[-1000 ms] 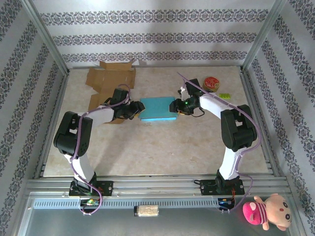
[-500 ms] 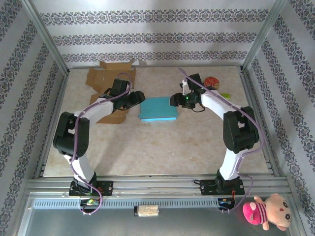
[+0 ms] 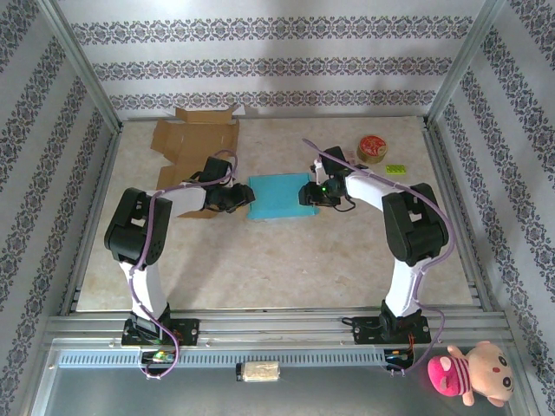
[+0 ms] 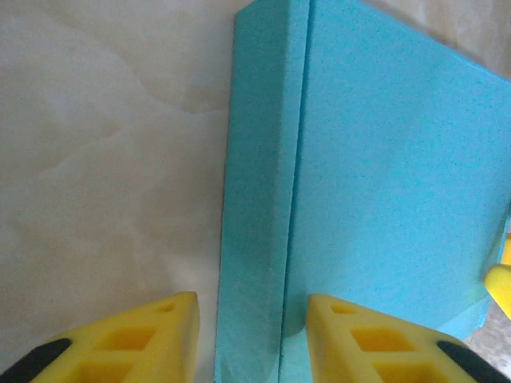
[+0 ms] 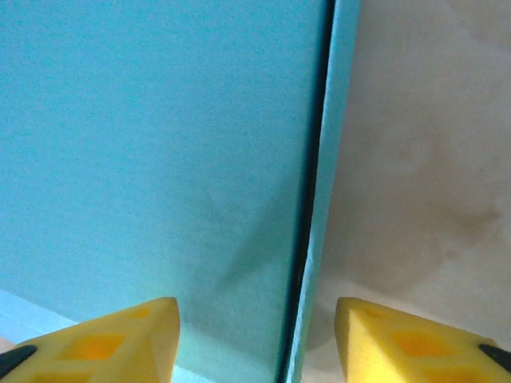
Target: Fold the paper box
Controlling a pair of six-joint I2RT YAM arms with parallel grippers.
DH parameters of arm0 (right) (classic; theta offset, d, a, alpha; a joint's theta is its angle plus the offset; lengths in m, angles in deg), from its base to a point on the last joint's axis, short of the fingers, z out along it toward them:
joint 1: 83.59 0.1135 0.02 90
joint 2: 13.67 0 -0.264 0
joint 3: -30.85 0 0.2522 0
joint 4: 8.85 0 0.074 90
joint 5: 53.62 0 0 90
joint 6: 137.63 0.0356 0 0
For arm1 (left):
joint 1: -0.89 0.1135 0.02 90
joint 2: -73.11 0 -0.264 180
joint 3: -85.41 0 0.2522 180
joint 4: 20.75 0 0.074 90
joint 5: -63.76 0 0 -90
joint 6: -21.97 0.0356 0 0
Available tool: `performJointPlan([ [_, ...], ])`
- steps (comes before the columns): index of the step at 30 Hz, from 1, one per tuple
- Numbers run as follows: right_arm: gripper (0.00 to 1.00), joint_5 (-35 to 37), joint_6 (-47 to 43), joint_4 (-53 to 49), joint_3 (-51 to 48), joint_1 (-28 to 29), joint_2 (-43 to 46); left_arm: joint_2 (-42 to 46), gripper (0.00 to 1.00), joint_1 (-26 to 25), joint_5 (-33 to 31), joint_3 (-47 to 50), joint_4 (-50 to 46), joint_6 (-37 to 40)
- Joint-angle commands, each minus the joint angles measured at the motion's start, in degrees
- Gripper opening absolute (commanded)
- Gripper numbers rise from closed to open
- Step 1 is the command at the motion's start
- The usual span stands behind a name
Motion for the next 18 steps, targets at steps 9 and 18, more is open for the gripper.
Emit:
performJointPlan([
  [9, 0.59, -0.14, 3.41, 2.85, 4.02, -1.50, -0.82, 3.09, 0.65, -0.34, -0.74, -3.25, 1.28, 2.68],
  [18, 0.39, -7.35, 7.00, 9.97, -1.55, -2.69, -4.36, 0.74, 0.72, 0.07, 2.97, -0.71, 5.71, 1.65],
])
